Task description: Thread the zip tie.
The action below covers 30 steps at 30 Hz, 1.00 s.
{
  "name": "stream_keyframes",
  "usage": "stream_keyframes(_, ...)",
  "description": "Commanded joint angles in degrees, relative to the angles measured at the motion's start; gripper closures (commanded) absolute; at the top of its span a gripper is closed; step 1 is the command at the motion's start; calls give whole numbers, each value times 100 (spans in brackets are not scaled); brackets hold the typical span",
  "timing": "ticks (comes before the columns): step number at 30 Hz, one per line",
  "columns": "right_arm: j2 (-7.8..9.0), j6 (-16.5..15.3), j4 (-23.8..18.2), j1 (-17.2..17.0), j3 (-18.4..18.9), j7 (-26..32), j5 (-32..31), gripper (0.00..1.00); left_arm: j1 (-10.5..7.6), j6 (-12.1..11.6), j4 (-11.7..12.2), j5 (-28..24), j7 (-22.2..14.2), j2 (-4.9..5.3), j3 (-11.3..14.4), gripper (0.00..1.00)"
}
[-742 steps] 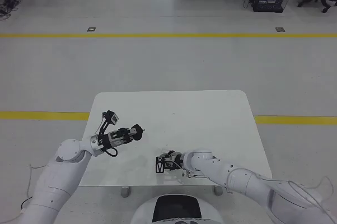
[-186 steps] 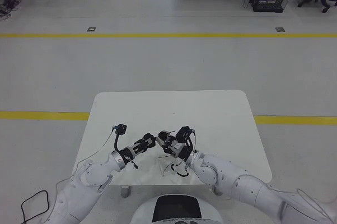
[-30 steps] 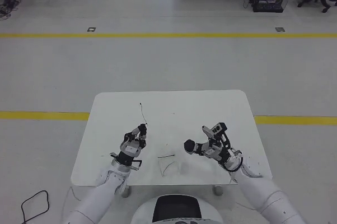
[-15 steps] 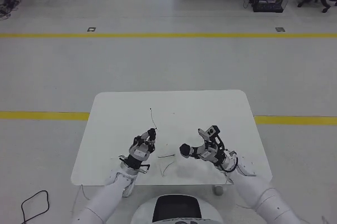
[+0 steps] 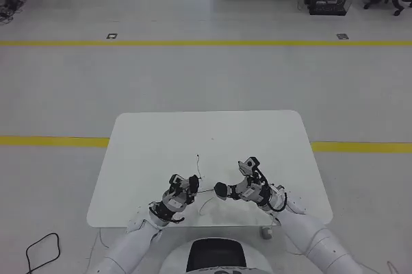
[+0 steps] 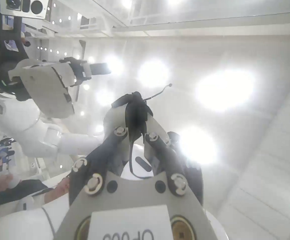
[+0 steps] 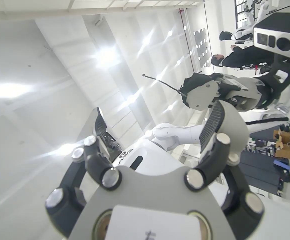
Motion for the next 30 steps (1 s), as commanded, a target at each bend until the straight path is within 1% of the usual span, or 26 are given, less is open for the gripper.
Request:
stream_keyframes(1, 1, -6, -4, -3, 3, -7, 2, 0, 1, 4, -2, 0, 5, 1, 0, 100)
stream_keyframes(3, 1, -6, -4, -3, 3, -7, 2, 0, 0, 21, -16, 6, 33, 0, 6, 100)
stream_keyframes(5, -9, -17, -103, -36, 2, -132, -22, 0, 15, 35, -112, 100, 158, -3, 20, 100)
stream_keyframes(7, -31, -43, -207, -103, 3, -63, 103, 0, 65, 4, -210, 131, 131, -3, 4, 100)
stream_keyframes(9, -52, -43, -215, -126, 0, 34, 177, 0, 132, 4, -301, 94, 49, -6, -25, 100)
stream_keyframes(11, -71, -4, -196, -128, -3, 99, 249, 0, 171, 4, -334, 106, 22, -8, -50, 100)
stream_keyframes(12, -80, 7, -177, -123, -4, 125, 272, 14, 187, 4, -353, 102, 9, -11, -51, 100)
stream_keyframes(13, -94, 30, -151, -114, -15, 150, 290, 25, 205, 6, -368, 85, -6, -16, -51, 100)
stream_keyframes(14, -106, 50, -133, -104, -24, 170, 307, 41, 216, 25, -369, 64, -9, -20, -46, 100)
stream_keyframes(15, -117, 69, -115, -95, -34, 191, 324, 48, 219, 32, -370, 61, -18, -23, -44, 100)
stream_keyframes(16, -133, 101, -90, -82, -50, 224, 351, 51, 225, 53, -371, 38, -30, -29, -37, 100)
stream_keyframes(19, -182, 218, -7, -43, -114, 332, 448, 54, 235, 43, -384, -32, -113, -50, -16, 100)
stream_keyframes(22, -229, 264, 75, 12, -189, 396, 449, 58, 238, 24, -364, -67, -147, -70, 7, 100)
stream_keyframes(26, -295, 262, 187, 74, -258, 479, 473, 64, 217, 25, -319, -70, -147, -101, 57, 100)
stream_keyframes(28, -321, 274, 229, 94, -285, 501, 475, 65, 204, 35, -303, -53, -133, -111, 74, 100)
stream_keyframes(29, -333, 283, 251, 106, -297, 512, 474, 68, 199, 33, -296, -49, -126, -116, 80, 100)
stream_keyframes(30, -350, 296, 281, 123, -317, 522, 460, 69, 194, 28, -283, -47, -112, -123, 86, 100)
